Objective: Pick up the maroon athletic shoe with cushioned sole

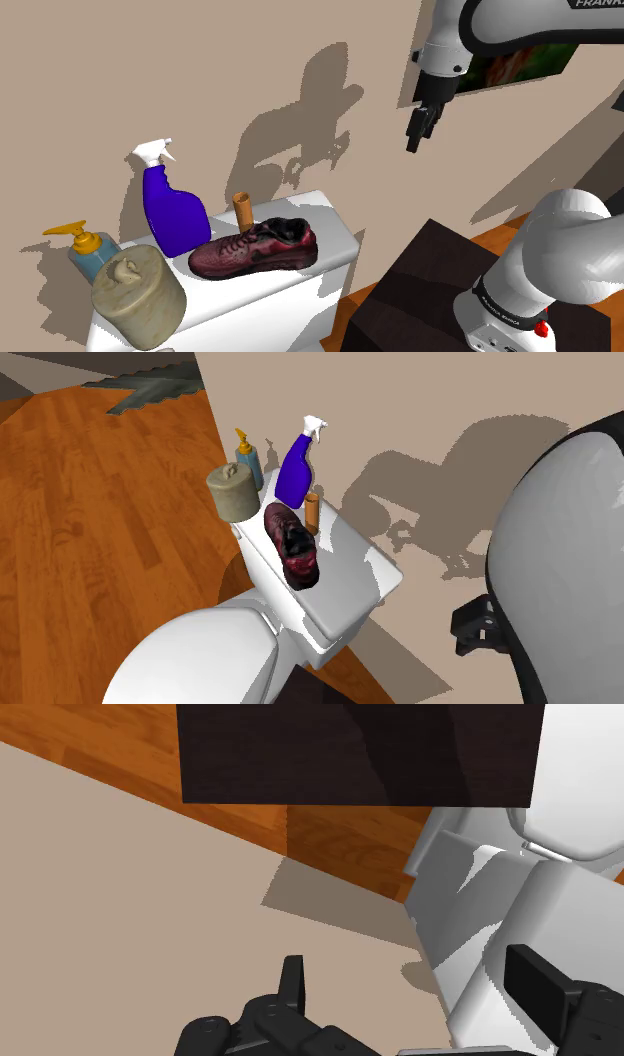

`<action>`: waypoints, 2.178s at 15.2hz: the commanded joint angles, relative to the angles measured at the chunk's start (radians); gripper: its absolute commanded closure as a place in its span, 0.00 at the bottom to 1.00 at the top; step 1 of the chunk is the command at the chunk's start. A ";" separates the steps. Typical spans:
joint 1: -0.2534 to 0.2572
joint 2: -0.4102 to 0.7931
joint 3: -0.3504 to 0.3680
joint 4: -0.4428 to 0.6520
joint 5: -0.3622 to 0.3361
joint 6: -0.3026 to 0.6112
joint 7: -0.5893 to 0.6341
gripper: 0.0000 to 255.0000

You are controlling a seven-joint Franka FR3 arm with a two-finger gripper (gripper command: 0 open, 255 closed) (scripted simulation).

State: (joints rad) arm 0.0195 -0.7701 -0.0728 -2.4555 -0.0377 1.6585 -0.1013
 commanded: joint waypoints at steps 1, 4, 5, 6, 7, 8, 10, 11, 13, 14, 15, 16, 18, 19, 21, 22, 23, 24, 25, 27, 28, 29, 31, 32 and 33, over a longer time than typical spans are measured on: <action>0.000 0.000 0.000 0.000 0.000 0.000 0.000 0.00; 0.046 0.061 0.047 0.023 0.033 0.028 0.012 0.00; 0.061 0.083 0.062 0.032 0.043 0.036 0.015 0.00; 0.076 0.104 0.077 0.042 0.053 0.045 0.019 0.00; 0.090 0.126 0.092 0.052 0.062 0.053 0.022 0.00; 0.104 0.148 0.108 0.063 0.071 0.061 0.025 0.00; 0.131 0.193 0.138 0.087 0.087 0.077 0.031 0.00; 0.143 0.216 0.153 0.100 0.094 0.084 0.034 0.00; 0.168 0.262 0.183 0.127 0.108 0.097 0.040 0.00; 0.180 0.286 0.198 0.142 0.113 0.103 0.043 0.00; 0.191 0.309 0.213 0.157 0.118 0.109 0.047 0.00; 0.203 0.333 0.228 0.173 0.123 0.114 0.050 0.00; 0.225 0.381 0.258 0.206 0.130 0.124 0.057 0.00; 0.235 0.405 0.272 0.223 0.132 0.128 0.060 0.00; 0.256 0.454 0.302 0.259 0.135 0.136 0.068 0.00; 0.267 0.479 0.316 0.278 0.135 0.139 0.072 0.00; 0.277 0.504 0.331 0.298 0.135 0.142 0.076 0.00; 0.287 0.529 0.345 0.317 0.134 0.144 0.080 0.00; 0.297 0.554 0.359 0.338 0.132 0.146 0.085 0.00; 0.315 0.599 0.384 0.375 0.127 0.149 0.094 0.00; 0.315 0.601 0.385 0.364 0.127 0.162 0.094 0.00; 0.315 0.604 0.386 0.353 0.127 0.175 0.094 0.00; 0.316 0.610 0.387 0.332 0.126 0.202 0.094 0.00; 0.316 0.613 0.388 0.322 0.125 0.216 0.094 0.00; 0.316 0.617 0.389 0.311 0.125 0.229 0.094 0.00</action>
State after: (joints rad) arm 0.3350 -0.1563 0.3144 -2.1325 0.0872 1.8730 -0.0079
